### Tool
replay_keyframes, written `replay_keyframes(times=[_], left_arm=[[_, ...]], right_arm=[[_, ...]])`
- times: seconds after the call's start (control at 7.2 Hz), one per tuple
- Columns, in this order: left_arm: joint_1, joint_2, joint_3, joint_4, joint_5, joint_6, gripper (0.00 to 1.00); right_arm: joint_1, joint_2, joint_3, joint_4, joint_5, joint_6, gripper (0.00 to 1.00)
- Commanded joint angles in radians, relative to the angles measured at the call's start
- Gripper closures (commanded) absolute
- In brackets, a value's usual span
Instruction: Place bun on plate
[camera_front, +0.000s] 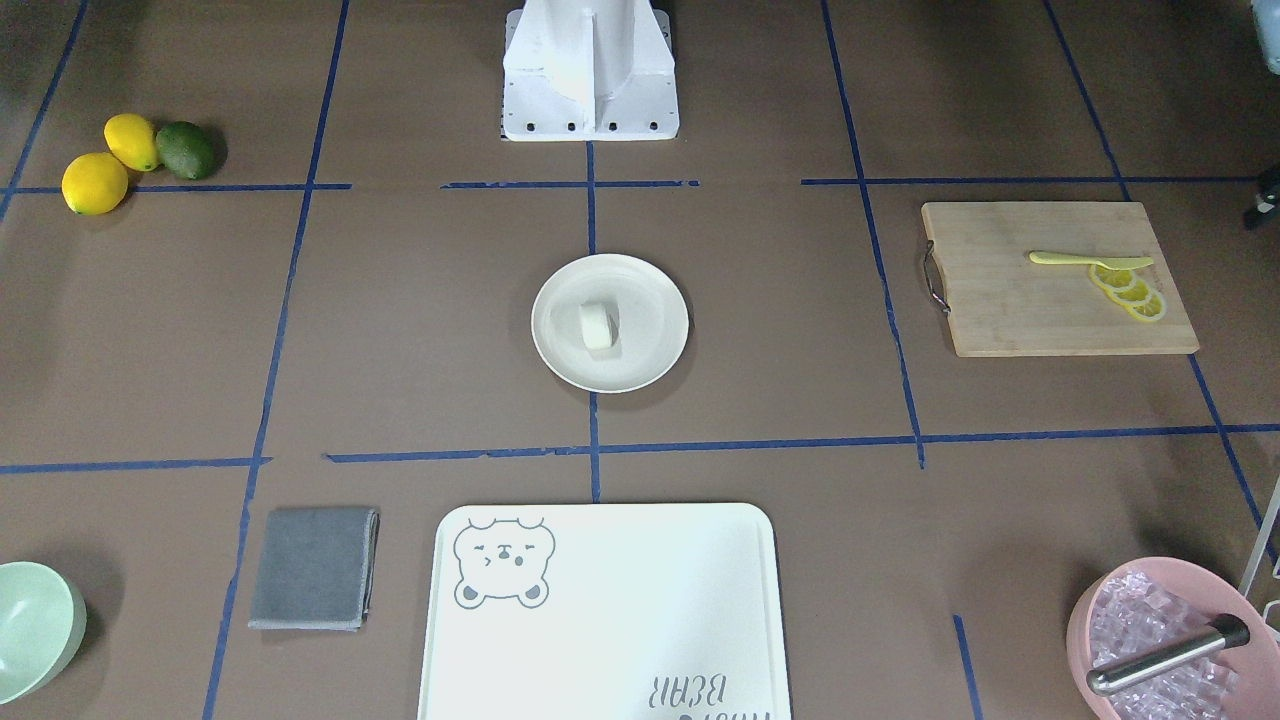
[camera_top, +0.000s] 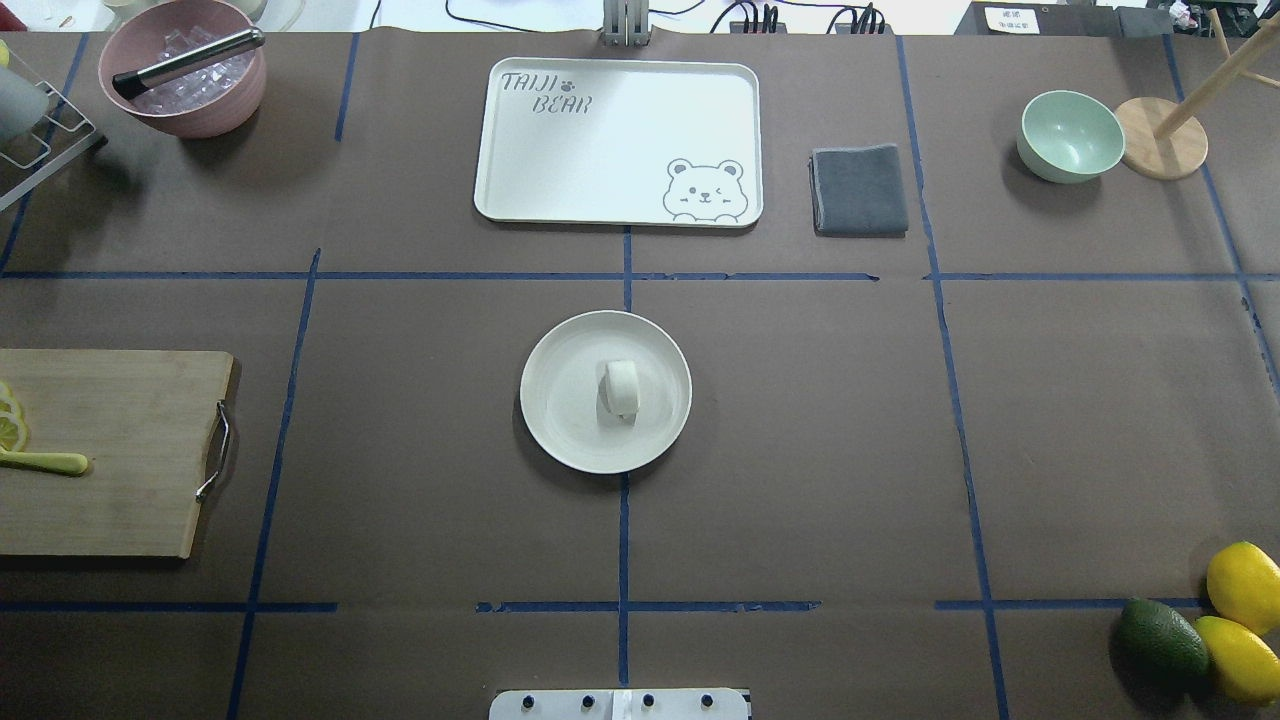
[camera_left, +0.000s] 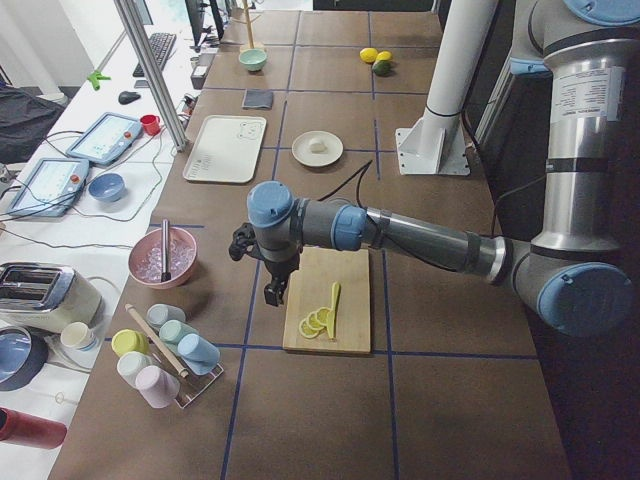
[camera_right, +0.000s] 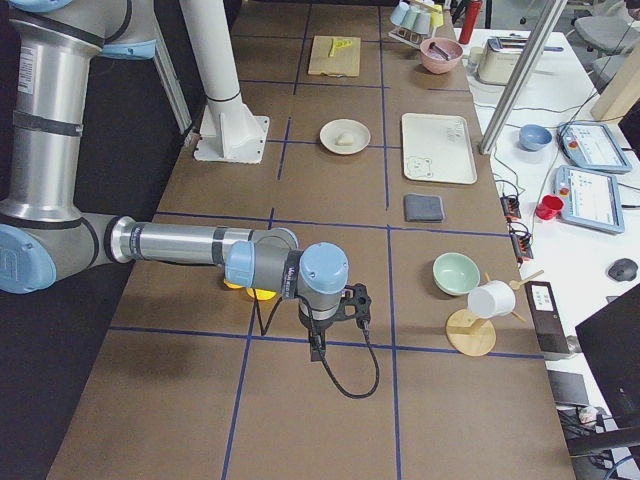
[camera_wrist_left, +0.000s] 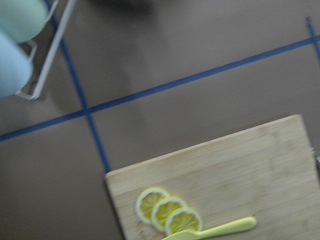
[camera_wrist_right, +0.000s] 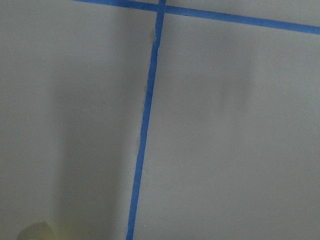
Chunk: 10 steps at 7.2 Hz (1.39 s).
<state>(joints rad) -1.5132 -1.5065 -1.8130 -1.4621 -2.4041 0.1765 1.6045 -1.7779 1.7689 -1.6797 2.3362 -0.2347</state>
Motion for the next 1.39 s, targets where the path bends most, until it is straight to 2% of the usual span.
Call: replay_keyframes(times=[0.0,0.28,1.25], left_arm=[[-0.056,0.101,0.027,-0.003,0.002,0.031,0.0],[-0.059,0.088,0.075,-0.003,-0.001,0.018,0.0],[-0.058,0.089,0.078,-0.001,0.01,0.024,0.0]], right_arm=[[0.0,0.0,0.001,0.0,0.002,0.0,0.0],[0.0,0.0,0.0,0.0,0.0,0.0,0.0],[0.0,-0.002,0.0,0.0,-0.001,0.0,0.0]])
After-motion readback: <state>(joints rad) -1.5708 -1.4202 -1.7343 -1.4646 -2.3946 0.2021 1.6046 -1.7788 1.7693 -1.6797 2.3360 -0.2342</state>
